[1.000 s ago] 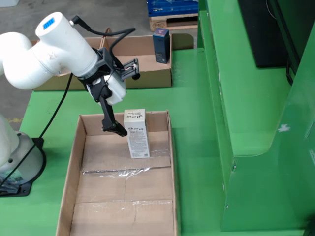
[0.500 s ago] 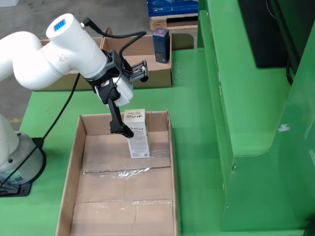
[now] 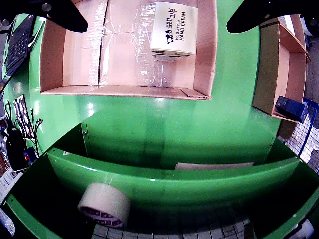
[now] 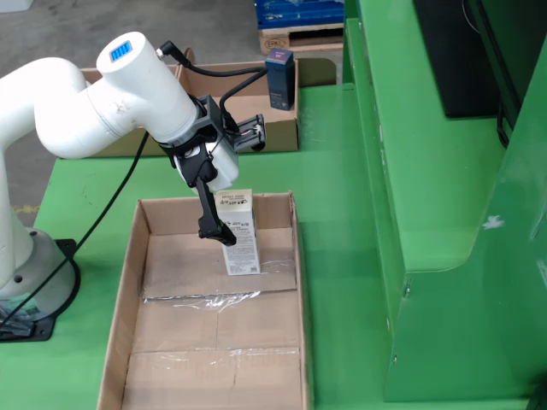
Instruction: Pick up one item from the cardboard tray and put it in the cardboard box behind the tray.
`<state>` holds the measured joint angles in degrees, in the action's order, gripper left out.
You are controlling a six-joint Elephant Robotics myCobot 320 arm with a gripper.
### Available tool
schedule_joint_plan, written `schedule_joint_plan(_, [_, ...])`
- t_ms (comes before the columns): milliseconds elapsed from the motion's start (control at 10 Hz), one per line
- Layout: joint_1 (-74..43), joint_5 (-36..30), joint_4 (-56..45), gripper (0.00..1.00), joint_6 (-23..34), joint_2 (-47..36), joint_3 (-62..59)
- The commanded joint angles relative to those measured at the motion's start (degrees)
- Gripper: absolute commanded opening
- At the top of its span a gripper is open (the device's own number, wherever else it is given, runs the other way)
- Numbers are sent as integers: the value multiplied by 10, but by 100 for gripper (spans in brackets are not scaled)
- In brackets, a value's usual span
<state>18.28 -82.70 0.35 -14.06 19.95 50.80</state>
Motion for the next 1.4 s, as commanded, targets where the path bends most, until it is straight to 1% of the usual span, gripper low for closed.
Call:
schedule_joint_plan(0, [-8,-3,8,100,7,5,-14])
schedule_joint_plan(700, [-16,-7,30,100,7,13,34])
schedule_joint_plan(1300, [-19,-9,33,100,12,22,39])
